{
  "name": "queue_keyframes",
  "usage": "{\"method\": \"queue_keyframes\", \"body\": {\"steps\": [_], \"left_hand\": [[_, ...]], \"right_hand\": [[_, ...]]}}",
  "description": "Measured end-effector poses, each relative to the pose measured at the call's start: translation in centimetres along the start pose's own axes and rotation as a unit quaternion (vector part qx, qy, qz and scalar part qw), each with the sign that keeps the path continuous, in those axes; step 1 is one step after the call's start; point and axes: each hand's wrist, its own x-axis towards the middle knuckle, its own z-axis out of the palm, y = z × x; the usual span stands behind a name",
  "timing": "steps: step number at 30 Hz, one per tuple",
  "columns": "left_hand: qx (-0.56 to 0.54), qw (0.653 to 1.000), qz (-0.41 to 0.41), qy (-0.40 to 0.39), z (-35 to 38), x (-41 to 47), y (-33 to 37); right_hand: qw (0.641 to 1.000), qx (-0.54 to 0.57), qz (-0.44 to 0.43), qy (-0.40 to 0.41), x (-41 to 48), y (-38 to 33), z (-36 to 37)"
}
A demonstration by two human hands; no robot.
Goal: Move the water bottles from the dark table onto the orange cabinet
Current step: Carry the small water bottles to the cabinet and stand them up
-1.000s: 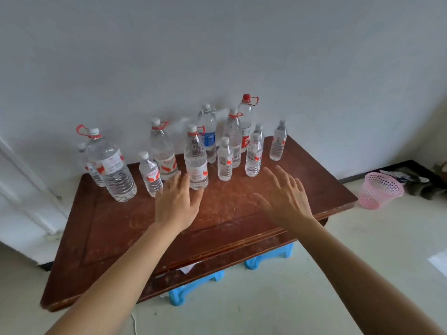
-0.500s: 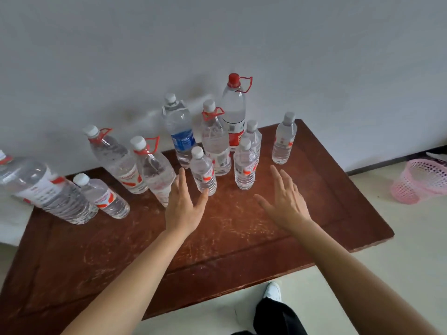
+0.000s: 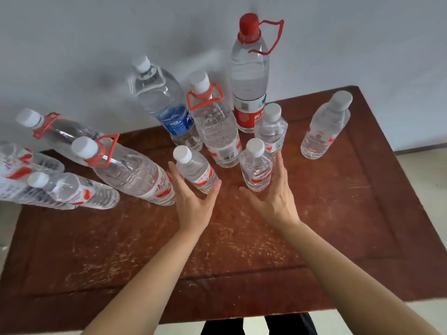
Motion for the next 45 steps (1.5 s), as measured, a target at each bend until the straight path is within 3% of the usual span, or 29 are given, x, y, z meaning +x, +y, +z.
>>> {"method": "queue_keyframes", "body": {"steps": [3,7,13,19,27,32,37,41,45], "left_hand": [[-0.062,0.997,-0.008,0.047,1.7,1.1,-0.1],[-0.093,0.991,-0.022,0.094,2.8,1.2,0.4],[-0.127,0.992,-0.01,0.004,-0.1,0.9,0.3],[-0.07,0.982,0.148,-0.094,-3.9,-0.8,1.5],[-0.028,0.901,0.374,-0.218,-2.2,-5.8,8.0],[-0.068,0.824,0.494,-0.27,-0.7,-14.1,15.7],[-0.108,0.738,0.612,-0.264,-1.9,-26.1,23.0],[-0.155,0.657,0.682,-0.283,-5.1,-40.3,27.4],[-0.213,0.566,0.731,-0.316,-11.1,-57.7,29.0]], "right_hand": [[1.0,0.007,0.013,0.028,0.3,0.1,1.5],[0.992,0.029,0.096,0.083,0.8,-1.0,3.1],[0.989,0.025,0.123,0.084,-0.6,-3.6,2.1],[0.978,-0.042,0.126,0.164,-4.3,-6.9,-1.6],[0.923,-0.183,0.171,0.293,-15.2,-9.2,-10.8],[0.849,-0.288,0.206,0.393,-28.6,-12.0,-18.5],[0.754,-0.375,0.236,0.484,-43.3,-16.9,-23.8],[0.656,-0.439,0.266,0.554,-59.3,-21.7,-25.0],[0.528,-0.481,0.332,0.616,-77.4,-27.8,-23.0]]}}
